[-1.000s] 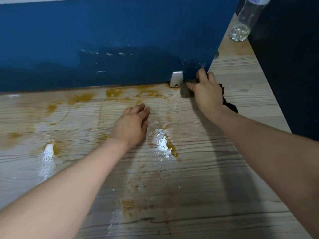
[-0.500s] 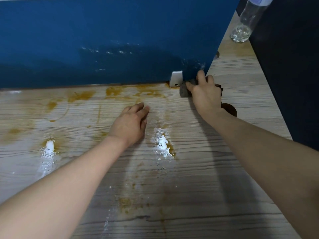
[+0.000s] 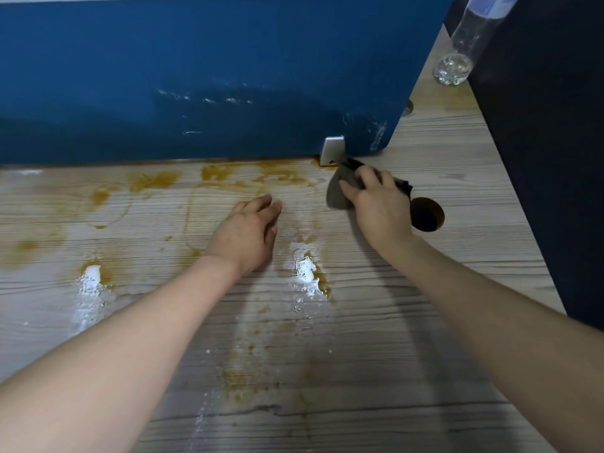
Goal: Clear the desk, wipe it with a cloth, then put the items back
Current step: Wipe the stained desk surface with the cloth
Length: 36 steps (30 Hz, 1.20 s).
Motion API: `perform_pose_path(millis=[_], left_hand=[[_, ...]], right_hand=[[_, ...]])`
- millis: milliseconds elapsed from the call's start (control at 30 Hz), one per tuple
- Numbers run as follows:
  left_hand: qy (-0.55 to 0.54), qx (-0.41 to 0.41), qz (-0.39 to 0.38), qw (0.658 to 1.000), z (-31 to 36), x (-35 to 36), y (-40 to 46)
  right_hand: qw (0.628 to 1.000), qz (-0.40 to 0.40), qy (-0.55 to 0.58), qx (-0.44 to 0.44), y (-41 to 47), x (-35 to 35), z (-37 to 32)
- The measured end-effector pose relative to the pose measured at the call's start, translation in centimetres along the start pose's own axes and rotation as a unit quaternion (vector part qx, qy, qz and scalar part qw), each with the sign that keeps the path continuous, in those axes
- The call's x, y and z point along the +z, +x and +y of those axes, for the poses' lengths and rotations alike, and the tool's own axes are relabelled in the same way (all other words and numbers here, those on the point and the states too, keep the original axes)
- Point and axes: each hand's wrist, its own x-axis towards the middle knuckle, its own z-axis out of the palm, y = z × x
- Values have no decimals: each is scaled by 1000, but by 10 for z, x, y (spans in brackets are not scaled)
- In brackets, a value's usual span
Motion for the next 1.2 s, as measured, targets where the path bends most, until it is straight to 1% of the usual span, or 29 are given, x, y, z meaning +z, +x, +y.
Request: perform_pose_path(millis=[67, 100, 133, 233, 267, 300, 367, 400, 467, 533, 600, 667, 733, 833, 867, 933, 967, 1067, 1133, 1167, 1200], left_hand=[[2, -1, -3, 1000, 0, 0, 0], [2, -1, -2, 1000, 0, 0, 0], [1, 0, -3, 1000, 0, 0, 0], [-4, 1, -1, 1000, -2, 2, 0], [-5, 1, -1, 1000, -2, 2, 0], [-6, 1, 0, 1000, -2, 2, 0], [-2, 0, 2, 1000, -1, 2, 0], [0, -2, -1, 1000, -1, 1, 0], [0, -4, -5, 1000, 0, 0, -1], [1, 0, -2, 1000, 0, 0, 0], [3, 3, 4, 1000, 0, 2, 0], [2, 4, 10, 1000, -1, 4, 0], [3, 4, 17, 1000, -2, 6, -1], [9, 8, 20, 1000, -1, 6, -1], [9, 10, 20, 1000, -1, 5, -1], [10, 14, 15, 1000, -2, 4, -1], [11, 16, 13, 1000, -3, 4, -1], [6, 25, -4, 1000, -7, 4, 3], [-13, 30, -21, 999, -12, 3, 3], [-22, 29, -24, 999, -16, 1, 2], [-25, 28, -18, 999, -21, -1, 0]], right_hand=[[999, -5, -5, -40, -8, -2, 11], [999, -9, -14, -45, -5, -2, 17], [999, -9, -16, -31, -1, -2, 22], [997, 8, 7, 73, 15, 0, 16], [997, 7, 1, 81, 15, -1, 6], [998, 4, -4, 65, 13, -1, -5], [1000, -9, 3, -12, 5, 2, -25], [999, -18, 15, -46, 0, 1, -30], [996, -23, 26, -86, 2, -1, -22], [996, -23, 9, -82, 9, -3, -1], [1000, -17, 1, -25, 14, -5, 17], [1000, -11, 0, 19, 18, -4, 13], [1000, -14, -2, 6, 21, -3, -8], [997, -20, 25, -65, 30, 4, -35], [996, -29, 47, -73, 34, 4, -34], [992, -62, 99, -51, 35, 1, -24], [991, -70, 106, -43, 32, 0, -16], [997, -48, 61, -4, 19, 0, -10], [996, -18, 57, 66, 17, 0, -32], [996, -13, 44, 81, 18, 2, -49], [997, -13, 30, 77, 20, 3, -68]])
